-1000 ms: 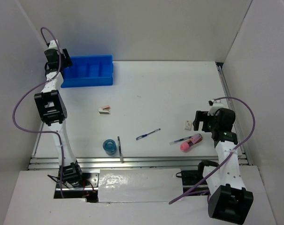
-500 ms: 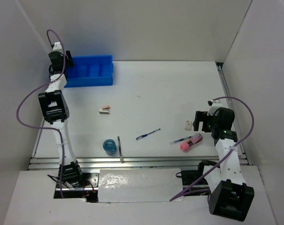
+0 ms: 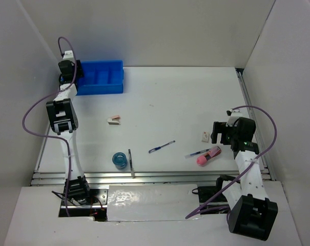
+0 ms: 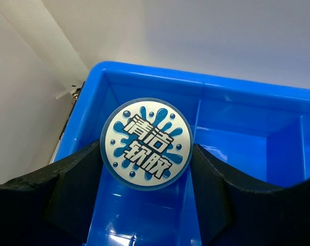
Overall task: Sort the stationery into containers
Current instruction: Place the stationery in the storage box.
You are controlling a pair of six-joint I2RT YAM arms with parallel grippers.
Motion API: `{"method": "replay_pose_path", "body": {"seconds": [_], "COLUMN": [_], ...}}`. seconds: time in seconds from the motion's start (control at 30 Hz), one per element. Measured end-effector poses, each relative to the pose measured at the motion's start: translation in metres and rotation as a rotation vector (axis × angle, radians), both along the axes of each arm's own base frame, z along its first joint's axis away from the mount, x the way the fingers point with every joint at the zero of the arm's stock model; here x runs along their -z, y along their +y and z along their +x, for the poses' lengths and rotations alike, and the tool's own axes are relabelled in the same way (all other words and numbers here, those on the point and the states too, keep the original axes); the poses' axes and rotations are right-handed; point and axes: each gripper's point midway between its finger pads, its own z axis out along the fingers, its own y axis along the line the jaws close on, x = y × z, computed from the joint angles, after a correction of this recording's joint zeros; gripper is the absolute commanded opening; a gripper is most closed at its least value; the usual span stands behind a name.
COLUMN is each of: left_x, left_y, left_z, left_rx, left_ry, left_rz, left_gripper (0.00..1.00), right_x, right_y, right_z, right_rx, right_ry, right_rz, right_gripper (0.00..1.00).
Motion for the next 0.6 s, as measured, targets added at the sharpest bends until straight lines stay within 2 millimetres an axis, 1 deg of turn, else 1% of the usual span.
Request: {"method": "replay_pose_path", "body": {"seconds": [0.03,0.1,0.13,0.17,0.2,0.23,0.3,0.43,0.47,0.53,0.6], "left_x": [0.0,-0.005,-0.008,-0.014,-0.024,-0.034,-0.063,-0.106,-0.115,-0.133,-0.151], "left_y": [0.0,0.001,0.001,0.002,0.003,0.005,0.011,0.024,0.027,0.031,0.029], "left_z": [0.0,0.001,0.002,0.003,0.005,0.008,0.012,0.006,0.002,-0.011,-0.032], "left_rx": [0.0,-0.001,-0.001,-0.002,-0.002,-0.002,-0.006,-0.011,-0.011,-0.003,0.024], "left_ry": [-0.001,-0.01,-0.014,-0.022,-0.043,-0.066,-0.133,-0.203,-0.214,-0.22,-0.21], "left_rz": [0.0,0.002,0.003,0.002,0.006,0.01,0.025,0.029,0.023,0.014,0.0], "left_gripper": [0.72,0.78,0.88,0.92,0.99,0.99,0.99,0.99,0.99,0.99,0.99], "right_x": [0.0,0.0,0.0,0.0,0.0,0.0,0.0,-0.004,-0.007,-0.014,-0.029], "right_y": [0.0,0.0,0.0,0.0,0.0,0.0,0.0,0.001,0.002,0.004,0.006], "right_z": [0.0,0.0,0.0,0.0,0.0,0.0,0.0,0.0,0.0,-0.001,0.0], "right_rx": [0.0,0.0,0.0,0.0,0.0,0.0,0.0,-0.006,-0.009,-0.023,-0.051], "right_ry": [0.001,-0.001,0.0,0.0,-0.001,-0.001,-0.002,-0.015,-0.024,-0.042,-0.079], "right_rz": [0.0,0.0,0.0,0.0,0.0,0.001,0.001,0.001,-0.002,-0.005,-0.016], "right_gripper": [0.99,0.99,0.99,0.99,0.99,0.99,0.99,0.99,0.99,0.99,0.99]}}
